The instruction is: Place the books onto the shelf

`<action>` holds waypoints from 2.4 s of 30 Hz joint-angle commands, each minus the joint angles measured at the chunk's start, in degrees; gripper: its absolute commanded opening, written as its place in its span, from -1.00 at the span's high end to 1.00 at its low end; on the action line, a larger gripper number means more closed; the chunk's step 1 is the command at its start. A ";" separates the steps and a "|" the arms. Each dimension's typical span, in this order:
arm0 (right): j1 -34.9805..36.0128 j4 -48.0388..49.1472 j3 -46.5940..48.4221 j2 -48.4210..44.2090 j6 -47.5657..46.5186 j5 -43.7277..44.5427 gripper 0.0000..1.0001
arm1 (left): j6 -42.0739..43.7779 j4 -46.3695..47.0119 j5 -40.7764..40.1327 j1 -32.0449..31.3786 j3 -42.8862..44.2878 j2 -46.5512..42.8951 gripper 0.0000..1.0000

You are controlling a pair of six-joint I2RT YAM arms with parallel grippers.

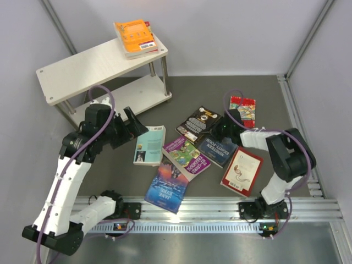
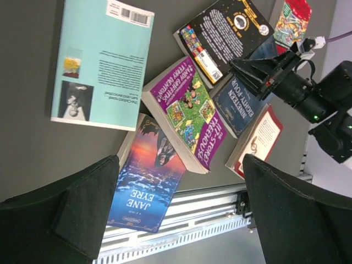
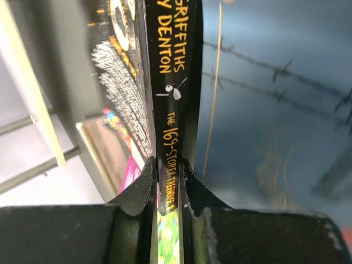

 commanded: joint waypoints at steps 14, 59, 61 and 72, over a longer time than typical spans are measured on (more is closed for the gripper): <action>3.27 -35.23 14.77 -32.02 -12.98 -13.93 1.00 | -10.63 50.42 26.34 -0.39 -20.15 6.16 -0.98; 2.48 0.54 5.28 -44.42 12.96 -30.39 1.00 | -37.18 88.94 26.96 -10.23 -40.91 3.17 -0.93; 2.57 1.50 4.15 -44.25 13.22 -30.13 1.00 | -37.97 89.73 26.87 -10.23 -40.38 3.79 -0.73; 2.57 7.48 -1.05 -42.93 14.63 -29.78 1.00 | -39.38 90.62 28.10 -10.23 -34.75 5.55 -0.26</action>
